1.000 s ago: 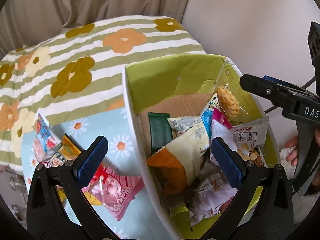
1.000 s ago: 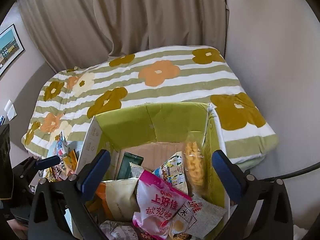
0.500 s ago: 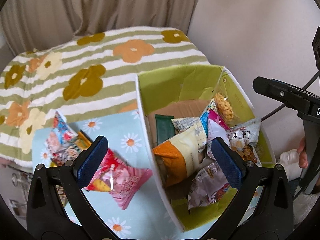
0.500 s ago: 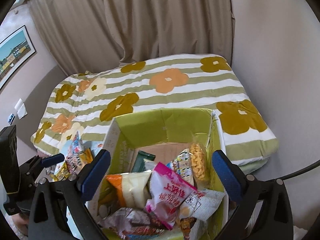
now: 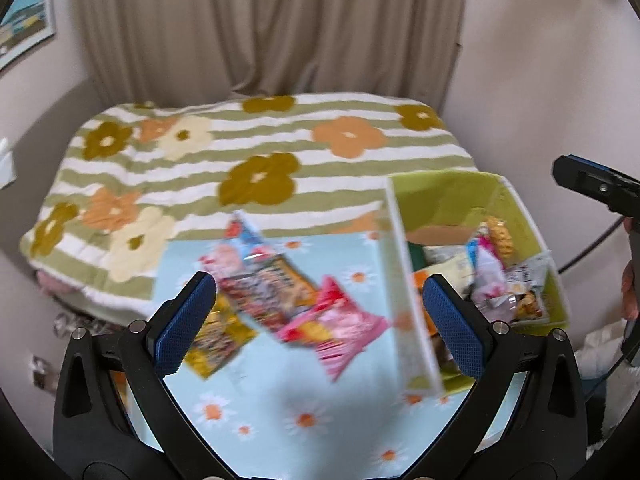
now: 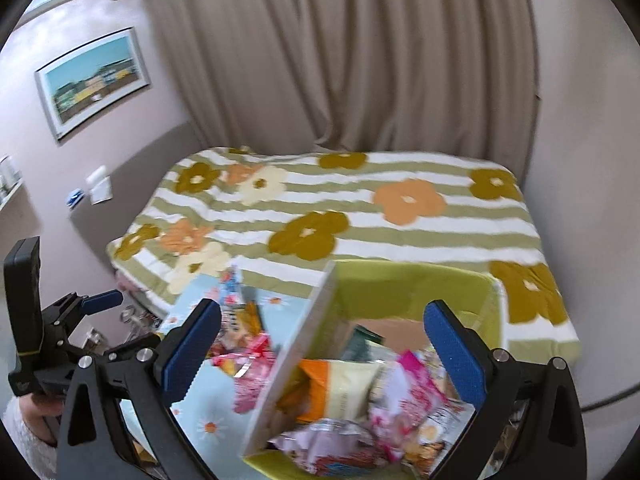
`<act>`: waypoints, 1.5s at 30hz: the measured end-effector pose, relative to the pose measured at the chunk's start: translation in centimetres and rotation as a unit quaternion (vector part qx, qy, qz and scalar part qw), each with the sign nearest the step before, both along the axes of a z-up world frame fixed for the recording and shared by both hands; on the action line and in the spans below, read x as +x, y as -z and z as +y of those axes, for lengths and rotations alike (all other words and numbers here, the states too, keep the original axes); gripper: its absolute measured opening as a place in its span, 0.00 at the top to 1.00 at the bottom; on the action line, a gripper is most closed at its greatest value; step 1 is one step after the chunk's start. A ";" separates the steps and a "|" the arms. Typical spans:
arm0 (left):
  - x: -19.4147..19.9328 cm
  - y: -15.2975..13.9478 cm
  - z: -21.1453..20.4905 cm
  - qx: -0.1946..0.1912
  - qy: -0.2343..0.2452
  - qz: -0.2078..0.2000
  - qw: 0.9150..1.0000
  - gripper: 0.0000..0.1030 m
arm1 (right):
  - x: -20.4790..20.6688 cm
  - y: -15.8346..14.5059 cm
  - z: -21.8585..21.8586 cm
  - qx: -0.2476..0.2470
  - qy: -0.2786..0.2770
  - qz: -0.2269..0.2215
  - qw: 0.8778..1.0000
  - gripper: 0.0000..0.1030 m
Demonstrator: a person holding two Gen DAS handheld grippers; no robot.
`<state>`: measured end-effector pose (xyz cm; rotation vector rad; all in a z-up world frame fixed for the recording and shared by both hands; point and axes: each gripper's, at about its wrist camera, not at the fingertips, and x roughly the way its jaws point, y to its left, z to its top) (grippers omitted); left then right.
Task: Organize snacks
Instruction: 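Move both tools back over the remaining snacks on the table, then grasp the gold Pillow chocolate bag with left tool while right tool grasps pink strawberry bag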
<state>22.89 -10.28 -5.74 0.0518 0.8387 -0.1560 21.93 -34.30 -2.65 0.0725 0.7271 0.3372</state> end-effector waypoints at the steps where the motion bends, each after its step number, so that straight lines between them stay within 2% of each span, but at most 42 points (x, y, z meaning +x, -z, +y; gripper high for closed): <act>1: -0.3 -0.1 1.0 0.003 -0.009 -0.002 1.000 0.00 | -0.1 0.0 0.6 0.002 -0.006 -0.002 1.000 0.02; 7: -1.4 0.6 7.2 0.003 -0.044 0.004 0.999 0.00 | -0.2 0.6 5.6 -0.013 -0.043 -0.004 0.999 0.02; 10: -1.3 1.6 10.0 0.002 -0.045 0.012 0.999 0.00 | 0.0 1.5 8.2 -0.030 -0.050 -0.002 0.998 0.02; 15: 0.2 4.0 13.6 -0.001 -0.023 0.046 0.999 0.00 | 1.0 4.4 12.4 -0.038 -0.061 0.037 0.997 0.02; 22: 2.5 8.4 16.9 0.023 0.037 0.098 0.994 0.00 | 2.1 10.0 17.5 -0.108 -0.088 0.093 0.986 0.02; 28: 4.7 12.9 17.6 0.032 0.101 0.134 0.985 0.00 | 3.0 15.1 20.2 -0.193 -0.110 0.140 0.965 0.02; 36: 6.9 19.3 14.9 0.062 0.183 0.163 0.967 0.00 | 4.8 20.4 20.7 -0.249 -0.103 0.200 0.942 0.02; 39: 7.6 21.6 14.2 0.076 0.195 0.178 0.961 0.01 | 5.1 21.8 21.0 -0.271 -0.111 0.214 0.932 0.02; 45: 8.8 24.1 13.7 0.074 0.193 0.197 0.958 0.01 | 5.5 24.0 21.5 -0.301 -0.119 0.226 0.919 0.02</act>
